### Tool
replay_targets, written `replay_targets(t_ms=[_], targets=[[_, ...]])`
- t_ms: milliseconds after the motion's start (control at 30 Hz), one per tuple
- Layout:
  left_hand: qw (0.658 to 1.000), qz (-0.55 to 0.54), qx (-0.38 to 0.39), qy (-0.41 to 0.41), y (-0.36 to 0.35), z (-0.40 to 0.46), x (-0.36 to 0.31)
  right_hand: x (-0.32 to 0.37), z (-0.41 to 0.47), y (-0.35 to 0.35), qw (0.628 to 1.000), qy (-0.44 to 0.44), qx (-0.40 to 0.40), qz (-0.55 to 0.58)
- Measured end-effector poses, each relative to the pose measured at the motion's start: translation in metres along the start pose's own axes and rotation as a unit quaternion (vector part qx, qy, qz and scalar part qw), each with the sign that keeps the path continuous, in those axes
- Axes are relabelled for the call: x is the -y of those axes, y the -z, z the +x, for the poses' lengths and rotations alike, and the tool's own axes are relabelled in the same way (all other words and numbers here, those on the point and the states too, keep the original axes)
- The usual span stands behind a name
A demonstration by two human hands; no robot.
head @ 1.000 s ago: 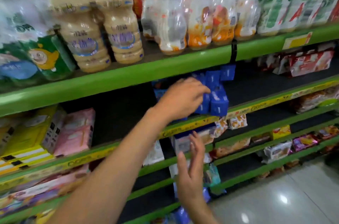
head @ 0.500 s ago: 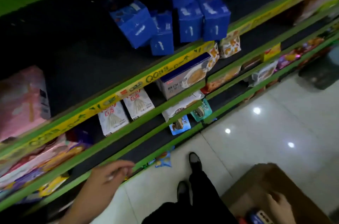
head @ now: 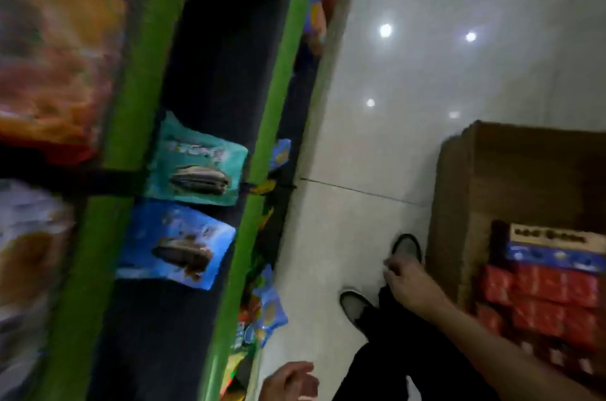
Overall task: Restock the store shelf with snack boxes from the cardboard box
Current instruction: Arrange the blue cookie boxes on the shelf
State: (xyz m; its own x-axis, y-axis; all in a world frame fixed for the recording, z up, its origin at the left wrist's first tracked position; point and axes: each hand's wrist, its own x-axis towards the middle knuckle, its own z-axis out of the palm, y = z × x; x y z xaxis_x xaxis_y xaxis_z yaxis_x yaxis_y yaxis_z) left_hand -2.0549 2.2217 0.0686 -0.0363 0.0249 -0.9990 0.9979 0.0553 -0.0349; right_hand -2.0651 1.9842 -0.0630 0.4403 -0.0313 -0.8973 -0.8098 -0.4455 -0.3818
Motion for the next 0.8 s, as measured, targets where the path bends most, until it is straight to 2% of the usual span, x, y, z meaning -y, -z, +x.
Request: replay_targets(t_ms=[33, 100, 167, 267, 400, 467, 600, 700, 800], targets=[[0.996, 0.079, -0.032, -0.001, -0.003, 0.043, 0.001, -0.019, 0.030, -0.005, 1.000, -0.007, 0.005, -0.001], [0.963, 0.240, -0.121, -0.025, -0.003, 0.120, -0.004, -0.046, 0.082, -0.008, 0.999, -0.009, 0.024, -0.025], [0.929, 0.327, -0.162, -0.063, -0.020, 0.199, -0.018, -0.077, 0.141, -0.006, 0.998, -0.004, 0.017, -0.059], [0.886, 0.404, -0.181, -0.138, -0.038, 0.318, -0.041, -0.116, 0.225, -0.013, 0.994, 0.015, -0.022, -0.110], [0.854, 0.439, -0.251, -0.118, -0.035, 0.426, -0.056, -0.132, 0.303, -0.048, 0.981, 0.072, -0.073, -0.164], [0.843, 0.451, -0.262, -0.130, -0.029, 0.456, -0.057, -0.132, 0.325, -0.071, 0.977, 0.105, -0.079, -0.170], [0.841, 0.461, -0.242, -0.146, -0.032, 0.466, -0.062, -0.130, 0.323, -0.094, 0.979, 0.101, -0.073, -0.161], [0.836, 0.472, -0.225, -0.169, -0.050, 0.444, -0.073, -0.129, 0.295, -0.080, 0.983, 0.077, -0.067, -0.150], [0.829, 0.484, -0.197, -0.199, -0.080, 0.423, -0.087, -0.124, 0.260, -0.056, 0.990, 0.074, -0.082, -0.087]])
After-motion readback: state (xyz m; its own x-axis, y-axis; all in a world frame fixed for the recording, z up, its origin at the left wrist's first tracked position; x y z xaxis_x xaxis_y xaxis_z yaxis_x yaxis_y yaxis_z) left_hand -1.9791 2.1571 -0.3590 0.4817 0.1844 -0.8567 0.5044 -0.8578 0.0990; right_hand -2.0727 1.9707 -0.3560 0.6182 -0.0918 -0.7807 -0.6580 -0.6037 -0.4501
